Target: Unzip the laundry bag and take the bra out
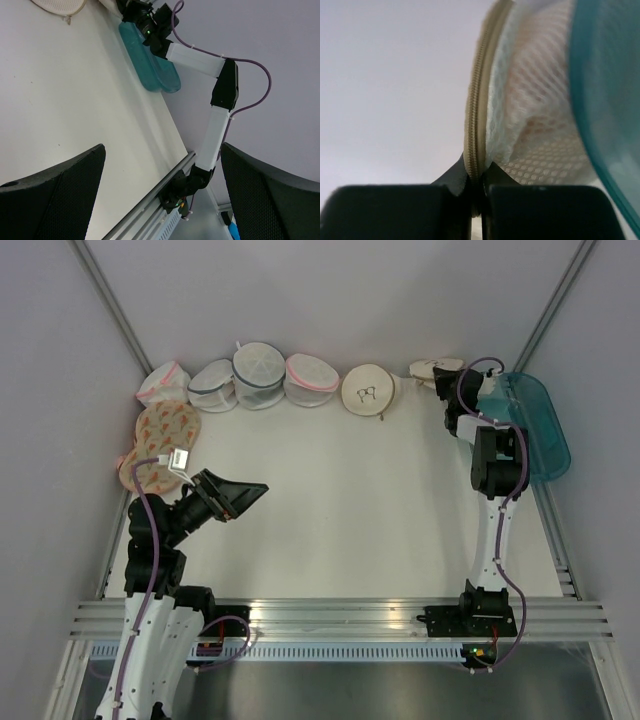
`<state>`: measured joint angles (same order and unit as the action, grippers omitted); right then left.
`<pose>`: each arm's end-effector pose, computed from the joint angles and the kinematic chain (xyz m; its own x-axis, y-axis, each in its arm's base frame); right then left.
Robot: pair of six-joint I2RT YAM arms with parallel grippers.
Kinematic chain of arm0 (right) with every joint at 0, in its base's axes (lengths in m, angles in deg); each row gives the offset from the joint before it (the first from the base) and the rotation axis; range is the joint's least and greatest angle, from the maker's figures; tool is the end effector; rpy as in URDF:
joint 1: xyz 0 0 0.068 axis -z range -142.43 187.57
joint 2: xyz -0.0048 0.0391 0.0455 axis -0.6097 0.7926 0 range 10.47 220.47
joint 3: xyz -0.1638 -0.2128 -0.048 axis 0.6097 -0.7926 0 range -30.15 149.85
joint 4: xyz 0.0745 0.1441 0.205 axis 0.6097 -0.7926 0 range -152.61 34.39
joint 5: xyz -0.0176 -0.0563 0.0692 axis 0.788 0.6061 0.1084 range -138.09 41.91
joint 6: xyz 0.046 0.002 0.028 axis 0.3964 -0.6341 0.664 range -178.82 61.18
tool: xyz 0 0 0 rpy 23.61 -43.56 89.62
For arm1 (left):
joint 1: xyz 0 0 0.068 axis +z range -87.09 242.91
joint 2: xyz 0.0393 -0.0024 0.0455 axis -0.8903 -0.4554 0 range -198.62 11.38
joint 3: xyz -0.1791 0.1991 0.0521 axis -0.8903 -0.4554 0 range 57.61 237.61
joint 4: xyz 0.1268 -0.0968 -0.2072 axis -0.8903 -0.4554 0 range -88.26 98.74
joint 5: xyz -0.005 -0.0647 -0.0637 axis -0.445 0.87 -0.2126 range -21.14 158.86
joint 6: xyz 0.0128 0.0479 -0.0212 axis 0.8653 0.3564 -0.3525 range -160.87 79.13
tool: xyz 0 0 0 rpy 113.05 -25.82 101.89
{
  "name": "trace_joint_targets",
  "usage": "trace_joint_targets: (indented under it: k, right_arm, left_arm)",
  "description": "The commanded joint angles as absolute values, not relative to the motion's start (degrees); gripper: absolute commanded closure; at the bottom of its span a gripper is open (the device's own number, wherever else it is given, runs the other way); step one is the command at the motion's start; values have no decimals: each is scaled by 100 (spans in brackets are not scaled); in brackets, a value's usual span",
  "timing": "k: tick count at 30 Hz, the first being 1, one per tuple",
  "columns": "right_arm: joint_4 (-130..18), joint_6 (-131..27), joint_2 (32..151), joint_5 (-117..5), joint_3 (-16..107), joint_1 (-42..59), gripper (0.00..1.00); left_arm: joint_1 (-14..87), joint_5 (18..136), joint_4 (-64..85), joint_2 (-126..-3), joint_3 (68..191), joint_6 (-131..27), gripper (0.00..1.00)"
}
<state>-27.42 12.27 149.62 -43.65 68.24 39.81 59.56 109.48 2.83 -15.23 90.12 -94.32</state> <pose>0.5507 -0.0243 0.1478 0.0379 0.9424 -0.3323 0.2429 0.3138 0.9179 0.1210 -0.0303 0.3167 -0.5579 -0.5781 -0.5954 0.4134 0.4285 -0.8034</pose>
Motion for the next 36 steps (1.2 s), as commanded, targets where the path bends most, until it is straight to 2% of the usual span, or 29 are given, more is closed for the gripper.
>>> trace_joint_targets:
  k: [1,13,21,29,32,35,36]
  right_arm:
    - [-643,2053,15056,-5565,7013,4099,99]
    - [2092,4540,16032,-6654,7997,4126,99]
    - [3297,4981,15585,-7673,7524,4082,100]
    - [4256,4991,14127,-9053,5188,3792,100]
    - [4388,4665,13354,-9529,4002,3170,99]
    - [4117,3879,12431,-9486,2283,2600,100]
    - [3585,3578,11933,-9398,1998,2449,100]
  left_arm:
    - [5957,10972,320,-1420,9154,-9457,0]
    - [5957,11008,355,-1288,9101,-9510,0]
    - [5957,11043,504,-1218,8969,-9615,1]
    - [5966,11096,733,-1200,8741,-9712,0]
    - [5957,11096,821,-1165,8565,-9721,0]
    - [5957,11104,839,-1156,8399,-9651,0]
    - [5957,11113,839,-1147,8337,-9624,0]
